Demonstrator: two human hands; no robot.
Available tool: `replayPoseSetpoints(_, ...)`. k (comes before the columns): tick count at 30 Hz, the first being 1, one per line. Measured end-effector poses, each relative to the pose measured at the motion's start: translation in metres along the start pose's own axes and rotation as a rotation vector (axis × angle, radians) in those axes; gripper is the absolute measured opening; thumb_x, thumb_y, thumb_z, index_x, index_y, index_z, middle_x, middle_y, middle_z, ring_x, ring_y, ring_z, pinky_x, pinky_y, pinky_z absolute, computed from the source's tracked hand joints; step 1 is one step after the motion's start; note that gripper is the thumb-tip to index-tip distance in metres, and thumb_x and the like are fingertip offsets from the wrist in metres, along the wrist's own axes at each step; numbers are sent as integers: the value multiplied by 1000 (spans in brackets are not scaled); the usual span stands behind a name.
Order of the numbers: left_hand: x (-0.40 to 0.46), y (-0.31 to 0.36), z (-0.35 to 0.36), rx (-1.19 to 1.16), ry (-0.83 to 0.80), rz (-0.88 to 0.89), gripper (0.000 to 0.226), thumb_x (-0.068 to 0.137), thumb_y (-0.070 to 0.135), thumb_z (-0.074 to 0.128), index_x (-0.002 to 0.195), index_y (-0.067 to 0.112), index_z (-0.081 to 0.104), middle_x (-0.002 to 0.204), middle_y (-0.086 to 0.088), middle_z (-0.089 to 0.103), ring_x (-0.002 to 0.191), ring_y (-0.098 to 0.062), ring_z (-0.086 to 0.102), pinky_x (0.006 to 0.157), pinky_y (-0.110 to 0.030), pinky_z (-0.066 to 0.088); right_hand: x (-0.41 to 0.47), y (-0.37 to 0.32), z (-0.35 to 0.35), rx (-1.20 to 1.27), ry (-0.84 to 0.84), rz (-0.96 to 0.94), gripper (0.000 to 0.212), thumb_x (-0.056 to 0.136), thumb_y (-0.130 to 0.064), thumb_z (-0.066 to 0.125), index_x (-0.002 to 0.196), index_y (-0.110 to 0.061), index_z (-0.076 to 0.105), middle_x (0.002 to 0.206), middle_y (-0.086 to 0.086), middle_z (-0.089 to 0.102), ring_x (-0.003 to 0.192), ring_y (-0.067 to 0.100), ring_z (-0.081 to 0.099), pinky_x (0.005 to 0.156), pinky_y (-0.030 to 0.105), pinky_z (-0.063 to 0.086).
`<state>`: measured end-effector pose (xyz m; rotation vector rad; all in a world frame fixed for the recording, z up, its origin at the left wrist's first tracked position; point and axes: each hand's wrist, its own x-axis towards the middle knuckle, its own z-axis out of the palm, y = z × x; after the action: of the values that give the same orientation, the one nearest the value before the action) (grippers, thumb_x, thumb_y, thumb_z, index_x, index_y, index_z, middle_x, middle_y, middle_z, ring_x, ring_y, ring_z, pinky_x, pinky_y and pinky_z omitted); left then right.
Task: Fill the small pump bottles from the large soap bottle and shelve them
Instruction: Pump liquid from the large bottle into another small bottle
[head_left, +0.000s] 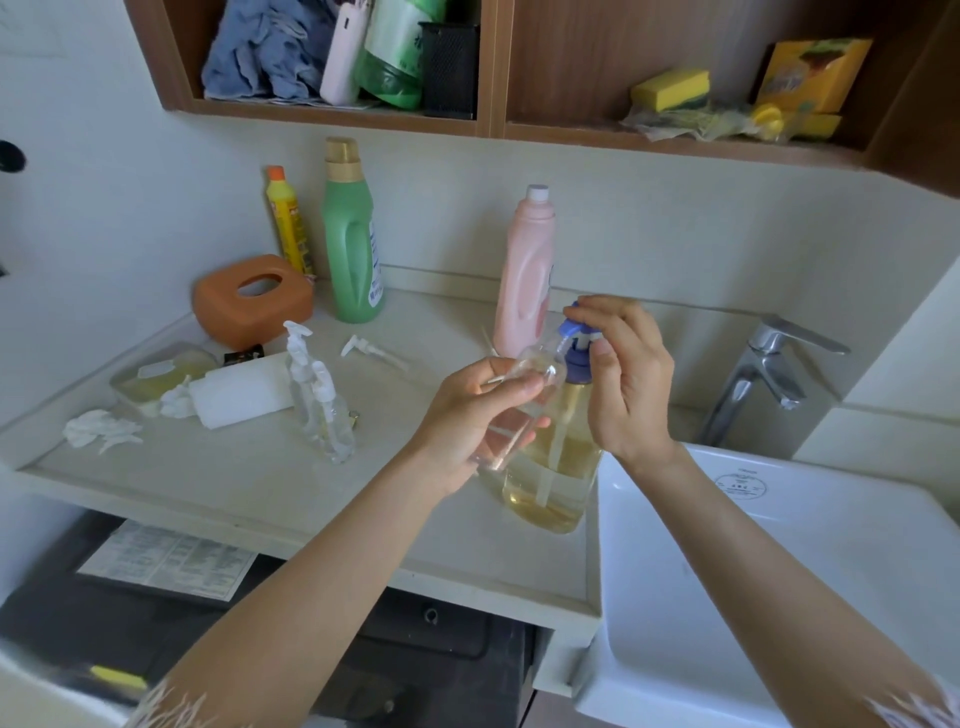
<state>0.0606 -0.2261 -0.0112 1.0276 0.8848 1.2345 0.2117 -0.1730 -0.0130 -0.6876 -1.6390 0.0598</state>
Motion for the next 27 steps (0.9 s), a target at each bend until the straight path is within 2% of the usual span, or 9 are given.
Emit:
replayPoseSetpoints(4, 1, -3, -2, -60, -43, -36, 20, 75, 33, 66, 84, 21, 78, 85, -3, 73, 65, -22, 69, 54, -24, 52, -9, 3, 4, 14, 3, -58, 55, 101, -36, 28, 110, 6, 64, 117, 13, 57, 115, 31, 54, 97, 41, 44)
replayPoseSetpoints(8, 4, -8, -1, -102, -27, -53, 23, 75, 34, 65, 84, 17, 78, 78, -1, 70, 57, -20, 65, 46, -22, 47, -15, 7, 10, 29, 53, -66, 53, 100, -35, 31, 105, 4, 66, 114, 6, 55, 110, 29, 55, 94, 41, 45)
replayPoseSetpoints(12, 10, -15, -5, -112, 1, -90, 24, 74, 34, 65, 85, 16, 77, 83, -5, 69, 54, -21, 61, 44, -23, 43, -15, 8, 15, -2, 83, -16, 37, 89, -18, 38, 91, 0, 71, 101, -2, 56, 98, 28, 57, 87, 34, 46)
replayPoseSetpoints(15, 10, -18, -8, -86, -28, -94, 20, 75, 34, 64, 81, 20, 77, 79, -2, 69, 55, -19, 62, 45, -23, 44, -16, 6, 15, -31, 78, 27, 36, 82, -11, 37, 89, -1, 72, 99, -2, 57, 97, 24, 55, 88, 20, 41)
replayPoseSetpoints(17, 10, -16, -10, -74, -54, -86, 17, 75, 29, 65, 86, 19, 73, 77, -1, 69, 57, -17, 63, 45, -23, 44, -17, 4, 14, -53, 65, 35, 37, 81, -11, 37, 91, -1, 71, 99, 3, 60, 98, 20, 53, 88, 16, 39)
replayPoseSetpoints(20, 8, -9, -11, -53, -80, -82, 27, 72, 18, 64, 97, 11, 59, 75, -1, 69, 58, -16, 63, 46, -23, 45, -15, 1, 10, -88, 22, 20, 37, 81, -11, 38, 97, 0, 70, 102, 13, 63, 101, 19, 51, 90, 22, 38)
replayPoseSetpoints(25, 4, -3, -12, -83, -91, -57, 12, 74, 26, 70, 82, 19, 76, 79, 0, 69, 62, -16, 67, 52, -22, 50, -2, -3, -1, -107, -50, -14, 38, 90, -18, 38, 105, 1, 68, 112, 13, 62, 105, 25, 54, 95, 21, 36)
replayPoseSetpoints(27, 4, -4, -11, -108, -72, -76, 23, 74, 34, 67, 87, 19, 77, 88, -2, 68, 64, -16, 67, 53, -21, 50, -2, -2, -4, -93, -69, -16, 40, 93, -22, 38, 107, 2, 67, 114, 14, 62, 108, 28, 55, 96, 21, 37)
